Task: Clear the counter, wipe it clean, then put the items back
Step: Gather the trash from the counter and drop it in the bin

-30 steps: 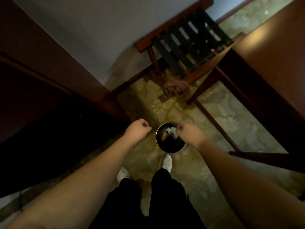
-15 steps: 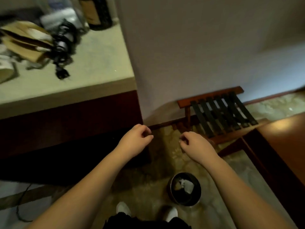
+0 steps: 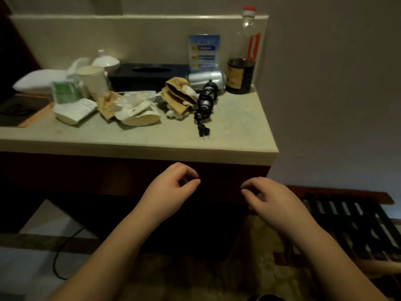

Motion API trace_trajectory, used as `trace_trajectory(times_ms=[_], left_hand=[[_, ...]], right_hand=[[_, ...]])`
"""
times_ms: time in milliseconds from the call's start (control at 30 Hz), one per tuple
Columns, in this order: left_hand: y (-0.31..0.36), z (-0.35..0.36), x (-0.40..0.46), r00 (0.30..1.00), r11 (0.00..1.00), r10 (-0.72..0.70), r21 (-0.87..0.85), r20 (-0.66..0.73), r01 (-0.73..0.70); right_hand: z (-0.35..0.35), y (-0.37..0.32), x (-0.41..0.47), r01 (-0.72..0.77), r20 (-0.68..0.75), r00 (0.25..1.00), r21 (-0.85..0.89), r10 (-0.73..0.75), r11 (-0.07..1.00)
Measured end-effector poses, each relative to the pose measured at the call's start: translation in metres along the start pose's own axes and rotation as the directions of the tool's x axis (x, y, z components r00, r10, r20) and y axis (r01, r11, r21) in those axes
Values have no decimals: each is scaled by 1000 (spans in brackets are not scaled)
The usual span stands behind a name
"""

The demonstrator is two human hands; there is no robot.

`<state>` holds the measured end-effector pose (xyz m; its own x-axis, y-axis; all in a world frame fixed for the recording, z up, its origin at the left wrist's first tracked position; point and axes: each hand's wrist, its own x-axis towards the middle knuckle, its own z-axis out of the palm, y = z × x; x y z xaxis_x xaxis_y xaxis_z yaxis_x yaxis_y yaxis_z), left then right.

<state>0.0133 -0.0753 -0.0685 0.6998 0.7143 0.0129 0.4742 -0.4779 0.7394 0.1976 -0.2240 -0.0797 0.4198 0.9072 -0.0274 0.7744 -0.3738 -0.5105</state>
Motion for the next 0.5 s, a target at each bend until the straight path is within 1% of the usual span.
trace_trajectory(times_ms=[67,167,267,400,500], left_hand=[[-6,-22,-3,996,999,24,-31,-82,-26],[-14,-52,-3,983,997,45,-55,-180,-56],[-25,-83,8,948,996,65,-41,-311,-81],[-34,-126,37,890,996,94,47,-445,-82],[-41,-153,67,876,991,93,131,-473,-34]], right_hand=[[-5,-22,12,55,0,999,-2,-55,999],[-11,-49,30,136,-38,990,-24,-136,990],[-17,-73,52,197,-50,979,-46,-200,979],[-28,-108,89,279,-82,955,-93,-286,956],[-33,-134,122,320,-123,934,-132,-336,938]])
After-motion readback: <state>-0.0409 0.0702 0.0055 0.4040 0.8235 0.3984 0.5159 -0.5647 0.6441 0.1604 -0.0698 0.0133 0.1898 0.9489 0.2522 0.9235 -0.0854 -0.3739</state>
